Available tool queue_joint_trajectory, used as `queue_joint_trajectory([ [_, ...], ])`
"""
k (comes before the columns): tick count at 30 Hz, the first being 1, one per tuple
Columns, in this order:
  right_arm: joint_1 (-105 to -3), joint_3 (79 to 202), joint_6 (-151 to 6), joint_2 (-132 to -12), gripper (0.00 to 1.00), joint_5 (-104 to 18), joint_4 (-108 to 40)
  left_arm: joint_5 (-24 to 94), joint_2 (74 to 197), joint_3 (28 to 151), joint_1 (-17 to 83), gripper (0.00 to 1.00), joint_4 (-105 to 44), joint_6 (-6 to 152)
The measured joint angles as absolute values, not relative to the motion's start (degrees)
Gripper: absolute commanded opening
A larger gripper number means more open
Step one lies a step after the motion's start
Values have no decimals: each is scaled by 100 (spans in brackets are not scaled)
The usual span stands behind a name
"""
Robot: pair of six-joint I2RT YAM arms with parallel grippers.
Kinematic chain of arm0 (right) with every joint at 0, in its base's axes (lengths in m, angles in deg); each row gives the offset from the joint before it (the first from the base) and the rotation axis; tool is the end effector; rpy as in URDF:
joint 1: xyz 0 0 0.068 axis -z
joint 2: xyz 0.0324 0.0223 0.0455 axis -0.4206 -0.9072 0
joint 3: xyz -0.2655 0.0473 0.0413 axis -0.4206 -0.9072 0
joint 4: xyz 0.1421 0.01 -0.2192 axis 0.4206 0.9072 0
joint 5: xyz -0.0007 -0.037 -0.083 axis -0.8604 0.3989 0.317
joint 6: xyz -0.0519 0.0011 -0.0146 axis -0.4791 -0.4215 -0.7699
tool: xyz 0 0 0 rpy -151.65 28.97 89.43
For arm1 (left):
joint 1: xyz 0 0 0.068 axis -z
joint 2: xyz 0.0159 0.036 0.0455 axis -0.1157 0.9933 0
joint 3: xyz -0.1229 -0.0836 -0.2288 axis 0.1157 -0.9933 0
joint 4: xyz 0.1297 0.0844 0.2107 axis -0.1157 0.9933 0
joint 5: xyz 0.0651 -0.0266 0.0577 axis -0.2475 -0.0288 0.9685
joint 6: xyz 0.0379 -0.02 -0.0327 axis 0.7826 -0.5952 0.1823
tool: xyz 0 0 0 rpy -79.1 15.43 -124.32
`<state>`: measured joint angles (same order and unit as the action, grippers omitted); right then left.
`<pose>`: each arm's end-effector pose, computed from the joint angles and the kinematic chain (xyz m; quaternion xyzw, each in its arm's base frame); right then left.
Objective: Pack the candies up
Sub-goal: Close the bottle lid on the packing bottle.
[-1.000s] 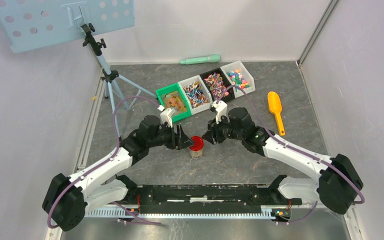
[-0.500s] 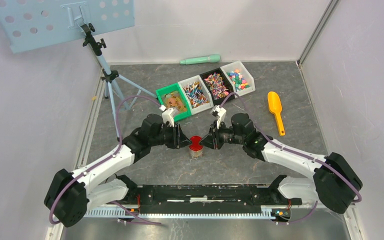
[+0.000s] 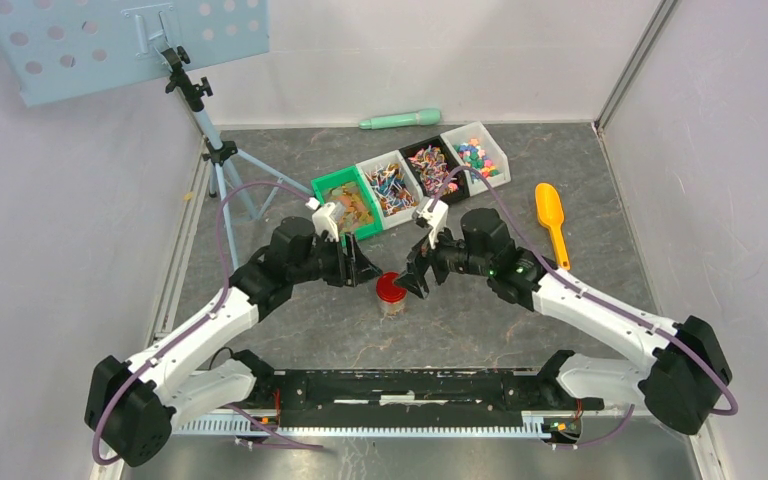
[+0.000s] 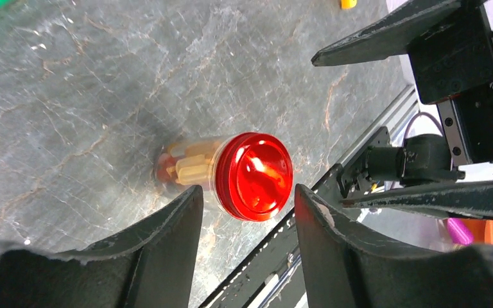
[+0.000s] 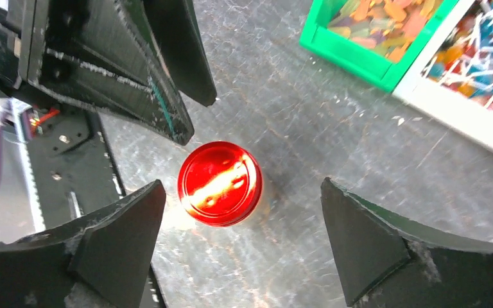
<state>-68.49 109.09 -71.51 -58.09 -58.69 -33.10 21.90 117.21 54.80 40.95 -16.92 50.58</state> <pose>0.1810 0.1918 0.2716 -0.3568 0.7501 0.3806 0.4063 0.1741 -0.1343 0.2548 0.0947 0.8554 -0.4024 0.3120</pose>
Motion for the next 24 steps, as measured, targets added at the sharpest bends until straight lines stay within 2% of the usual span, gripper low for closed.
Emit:
queue_joint_trajectory([
  [4,-7081,11082,-7791,-5707,98,-5543,-3037,2175,11643,5576,3981,67,-1637,5071],
  [7,-7269,10708,-8241,-5392,98,-5406,-3319,2144,11632,5578,3983,67,-1550,5181],
  [11,-7557,10000,-8912,-5064,98,-5264,-3874,2177,11636,5633,3983,65,-1266,5303],
  [17,-7743,10114,-9282,-5650,95,-5283,-4086,2312,11680,5766,3974,61,-951,5323],
  [20,-7846,10276,-9387,-5965,92,-5253,-4073,2347,11675,5753,3902,58,-888,5314],
  [24,-7913,10413,-9474,-6216,83,-5235,-4071,2367,11673,5683,3725,55,-879,5296],
])
